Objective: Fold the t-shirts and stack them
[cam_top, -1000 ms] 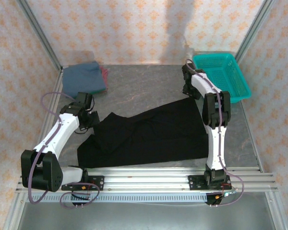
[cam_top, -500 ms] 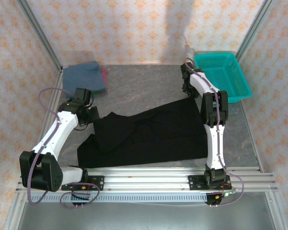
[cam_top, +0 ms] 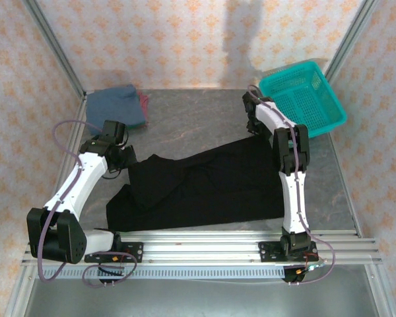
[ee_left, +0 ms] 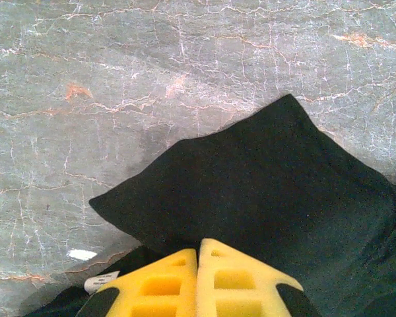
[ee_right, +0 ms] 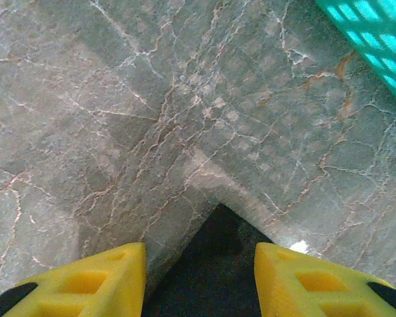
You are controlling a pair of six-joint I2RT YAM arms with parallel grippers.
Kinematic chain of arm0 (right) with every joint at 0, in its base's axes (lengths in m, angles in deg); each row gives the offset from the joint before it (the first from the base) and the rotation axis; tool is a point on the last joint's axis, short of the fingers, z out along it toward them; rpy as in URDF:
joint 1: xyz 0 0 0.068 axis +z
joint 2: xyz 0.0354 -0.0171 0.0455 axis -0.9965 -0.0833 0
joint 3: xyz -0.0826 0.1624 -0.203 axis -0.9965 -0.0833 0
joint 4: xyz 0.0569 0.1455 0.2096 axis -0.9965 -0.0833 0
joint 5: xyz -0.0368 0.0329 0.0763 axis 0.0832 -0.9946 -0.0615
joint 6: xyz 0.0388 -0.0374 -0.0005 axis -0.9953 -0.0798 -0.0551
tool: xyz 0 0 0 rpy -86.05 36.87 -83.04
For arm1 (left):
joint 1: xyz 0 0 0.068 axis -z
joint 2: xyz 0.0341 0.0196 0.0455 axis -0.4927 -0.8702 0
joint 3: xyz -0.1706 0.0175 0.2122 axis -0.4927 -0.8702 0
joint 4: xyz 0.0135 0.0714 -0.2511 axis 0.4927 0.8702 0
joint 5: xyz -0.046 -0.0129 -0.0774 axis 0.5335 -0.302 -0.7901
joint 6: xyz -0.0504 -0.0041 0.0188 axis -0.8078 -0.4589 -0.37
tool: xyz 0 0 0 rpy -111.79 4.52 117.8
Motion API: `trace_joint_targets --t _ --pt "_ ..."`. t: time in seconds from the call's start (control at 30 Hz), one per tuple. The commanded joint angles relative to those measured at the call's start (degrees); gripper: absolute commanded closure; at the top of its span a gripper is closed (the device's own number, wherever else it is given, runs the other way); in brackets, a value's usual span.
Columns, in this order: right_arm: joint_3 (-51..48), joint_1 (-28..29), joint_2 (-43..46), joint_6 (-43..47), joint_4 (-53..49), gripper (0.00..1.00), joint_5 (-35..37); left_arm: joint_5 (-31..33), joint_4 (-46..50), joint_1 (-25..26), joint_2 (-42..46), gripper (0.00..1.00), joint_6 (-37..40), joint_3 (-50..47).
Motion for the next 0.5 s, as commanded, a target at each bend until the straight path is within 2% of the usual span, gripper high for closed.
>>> trace_joint_targets --t 0.0,0.13,0.3,0.4,0.47 --pt "1.0 -0.5 -4.3 -0.1 -8.9 0.55 -0.1 2.6 0.9 -0.4 -0.1 1.00 1.6 1.0" --pt "1.4 -0.3 -4.5 -0.5 -9.1 0.69 0.4 2.4 0.7 -0.6 -0.1 1.00 1.9 0.4" --pt "3.3 -0.1 -5.6 0.3 -10.7 0.79 0.5 2.3 0.6 -1.2 0.7 1.00 2.2 0.3" --pt "3.3 0.0 -5.7 0.2 -10.8 0.94 0.6 2.0 0.8 -1.7 1.1 1.00 2.6 0.4" --pt "3.4 0.0 -5.7 0.1 -10.9 1.00 0.6 1.9 0.9 -1.8 1.3 1.00 2.8 0.3"
